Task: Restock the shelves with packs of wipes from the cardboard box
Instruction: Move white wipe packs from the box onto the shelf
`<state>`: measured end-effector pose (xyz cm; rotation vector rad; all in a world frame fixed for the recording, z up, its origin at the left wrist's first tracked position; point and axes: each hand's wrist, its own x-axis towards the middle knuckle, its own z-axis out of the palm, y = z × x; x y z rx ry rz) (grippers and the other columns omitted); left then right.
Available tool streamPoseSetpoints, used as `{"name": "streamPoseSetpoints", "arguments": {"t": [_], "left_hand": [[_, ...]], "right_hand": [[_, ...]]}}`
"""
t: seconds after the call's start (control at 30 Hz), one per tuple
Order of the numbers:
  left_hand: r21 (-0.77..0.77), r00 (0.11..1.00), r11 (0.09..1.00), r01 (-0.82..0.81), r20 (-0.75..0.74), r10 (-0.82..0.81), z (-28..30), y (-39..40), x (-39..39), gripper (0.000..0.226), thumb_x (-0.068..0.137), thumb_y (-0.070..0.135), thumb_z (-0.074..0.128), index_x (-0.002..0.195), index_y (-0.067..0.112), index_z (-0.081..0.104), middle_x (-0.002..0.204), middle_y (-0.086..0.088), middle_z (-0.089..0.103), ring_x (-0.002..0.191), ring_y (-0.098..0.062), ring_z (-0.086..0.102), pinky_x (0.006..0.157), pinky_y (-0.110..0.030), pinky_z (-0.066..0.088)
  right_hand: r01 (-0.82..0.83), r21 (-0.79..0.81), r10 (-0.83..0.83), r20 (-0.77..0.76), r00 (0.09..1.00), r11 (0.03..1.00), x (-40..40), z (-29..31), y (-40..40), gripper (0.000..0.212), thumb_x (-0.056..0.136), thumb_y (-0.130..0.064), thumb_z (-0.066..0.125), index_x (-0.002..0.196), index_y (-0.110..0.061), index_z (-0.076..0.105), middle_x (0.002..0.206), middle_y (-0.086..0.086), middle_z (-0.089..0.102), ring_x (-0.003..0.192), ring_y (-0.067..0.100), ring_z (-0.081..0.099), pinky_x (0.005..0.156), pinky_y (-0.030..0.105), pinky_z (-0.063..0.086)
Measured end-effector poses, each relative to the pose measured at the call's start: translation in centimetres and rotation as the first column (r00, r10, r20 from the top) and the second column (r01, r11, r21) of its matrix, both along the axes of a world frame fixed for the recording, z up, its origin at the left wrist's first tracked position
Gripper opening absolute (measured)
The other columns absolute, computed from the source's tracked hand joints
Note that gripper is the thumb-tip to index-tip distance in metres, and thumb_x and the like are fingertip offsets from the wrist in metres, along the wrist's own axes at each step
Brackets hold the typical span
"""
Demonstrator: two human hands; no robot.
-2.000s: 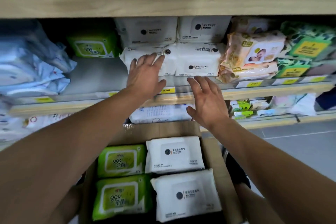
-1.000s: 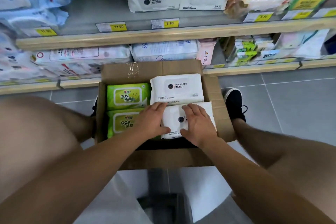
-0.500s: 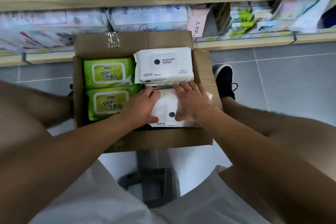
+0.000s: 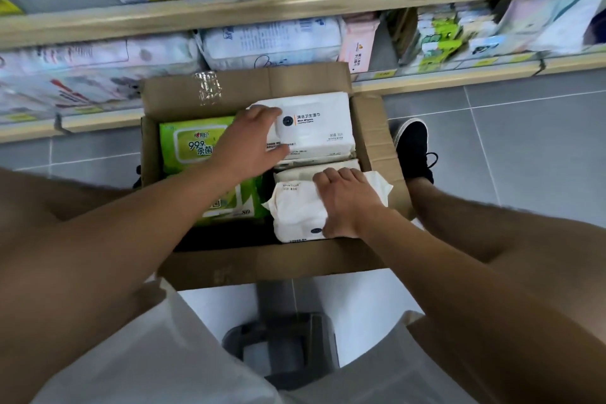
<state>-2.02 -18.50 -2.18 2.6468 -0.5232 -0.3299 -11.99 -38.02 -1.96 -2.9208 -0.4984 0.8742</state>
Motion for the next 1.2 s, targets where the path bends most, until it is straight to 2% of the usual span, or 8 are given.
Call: {"name": "streamPoseSetpoints", "arguments": {"t": [0.2, 0.37, 0.57, 0.63, 0.73, 0.9, 1.03, 1.2], "left_hand": [[0.226, 0.992, 0.971, 0.079, -0.115, -0.054, -2.2, -2.9, 4.6, 0.094, 0.074, 0.045, 0.070, 0.148, 0.014, 0.020, 0.153, -0.011, 0.028, 0.137, -0.033, 0.029, 0.110, -0.046, 0.031], [0.362, 0.993, 0.928, 0.088, -0.107, -0.053, -1.6, -4.0, 3.4, 0.098, 0.049, 0.058, 0.083, 0.128, 0.014, 0.044, 0.128, -0.009, 0.040, 0.120, -0.032, 0.036, 0.099, -0.044, 0.037], [0.022, 0.975, 0.997, 0.069, -0.212, -0.063, -1.9, -3.4, 2.4, 0.067, 0.048, 0.043, 0.088, 0.093, 0.016, 0.046, 0.101, -0.002, 0.044, 0.089, -0.023, 0.051, 0.068, -0.031, 0.038], [0.054, 0.954, 0.994, 0.090, -0.291, -0.070, -1.7, -3.8, 2.6, 0.078, 0.046, 0.047, 0.087, 0.105, 0.018, 0.046, 0.113, -0.003, 0.046, 0.097, -0.024, 0.054, 0.076, -0.033, 0.045], [0.242, 0.928, 0.960, 0.144, -0.369, -0.046, -1.7, -4.1, 2.3, 0.113, 0.042, 0.063, 0.079, 0.138, 0.026, 0.031, 0.135, -0.002, 0.049, 0.119, -0.029, 0.048, 0.096, -0.042, 0.044], [0.241, 0.956, 0.964, 0.114, -0.289, -0.041, -0.2, -3.9, 1.5, 0.109, 0.036, 0.059, 0.079, 0.131, 0.023, 0.041, 0.122, -0.001, 0.060, 0.110, -0.028, 0.055, 0.087, -0.040, 0.049], [0.137, 0.977, 0.990, -0.040, -0.202, 0.067, 2.7, -1.6, 1.3, 0.092, 0.036, 0.054, 0.082, 0.117, 0.026, 0.051, 0.110, 0.000, 0.064, 0.101, -0.029, 0.058, 0.083, -0.039, 0.050], [0.034, 0.980, 0.983, -0.182, -0.069, 0.184, 8.3, 2.3, 2.2, 0.100, 0.040, 0.051, 0.084, 0.129, 0.027, 0.045, 0.112, -0.003, 0.062, 0.101, -0.027, 0.056, 0.086, -0.040, 0.049]], "right_hand": [[-0.029, 0.035, 0.026, 0.079, 0.997, 0.999, -1.1, -0.4, -0.5, 0.088, 0.065, -0.043, 0.074, 0.136, -0.019, 0.028, 0.128, 0.003, 0.042, 0.118, 0.026, 0.039, 0.109, 0.040, 0.024], [-0.023, 0.052, 0.019, 0.081, 0.997, 0.998, -1.1, -0.5, -0.7, 0.088, 0.067, -0.043, 0.072, 0.138, -0.019, 0.027, 0.131, 0.003, 0.041, 0.120, 0.026, 0.038, 0.111, 0.039, 0.021], [-0.006, 0.075, -0.001, 0.081, 0.997, 0.997, -1.3, -0.6, -0.8, 0.093, 0.069, -0.038, 0.070, 0.145, -0.021, 0.020, 0.145, 0.001, 0.032, 0.133, 0.025, 0.028, 0.116, 0.037, 0.012], [0.000, 0.077, -0.007, 0.095, 0.995, 0.997, -1.5, -0.6, -0.9, 0.094, 0.069, -0.037, 0.070, 0.146, -0.021, 0.020, 0.146, 0.001, 0.032, 0.133, 0.025, 0.029, 0.116, 0.037, 0.012], [0.009, 0.084, -0.018, 0.099, 0.995, 0.996, -1.6, -0.5, -0.9, 0.095, 0.069, -0.036, 0.069, 0.147, -0.022, 0.017, 0.148, 0.000, 0.030, 0.134, 0.024, 0.028, 0.116, 0.036, 0.011], [0.016, 0.080, -0.025, 0.111, 0.994, 0.997, -1.6, -0.2, -0.8, 0.097, 0.068, -0.037, 0.072, 0.147, -0.022, 0.018, 0.146, 0.000, 0.032, 0.135, 0.024, 0.028, 0.115, 0.036, 0.012], [0.033, 0.068, -0.043, 0.153, 0.987, 0.997, -2.2, 0.4, -0.6, 0.091, 0.068, -0.040, 0.071, 0.144, -0.020, 0.025, 0.137, 0.001, 0.041, 0.127, 0.025, 0.036, 0.112, 0.037, 0.018], [0.153, 0.119, -0.179, 0.252, 0.951, 0.981, -1.9, 2.8, 0.0, 0.092, 0.066, -0.048, 0.070, 0.143, -0.019, 0.028, 0.137, 0.002, 0.043, 0.126, 0.026, 0.038, 0.108, 0.037, 0.023]]}}
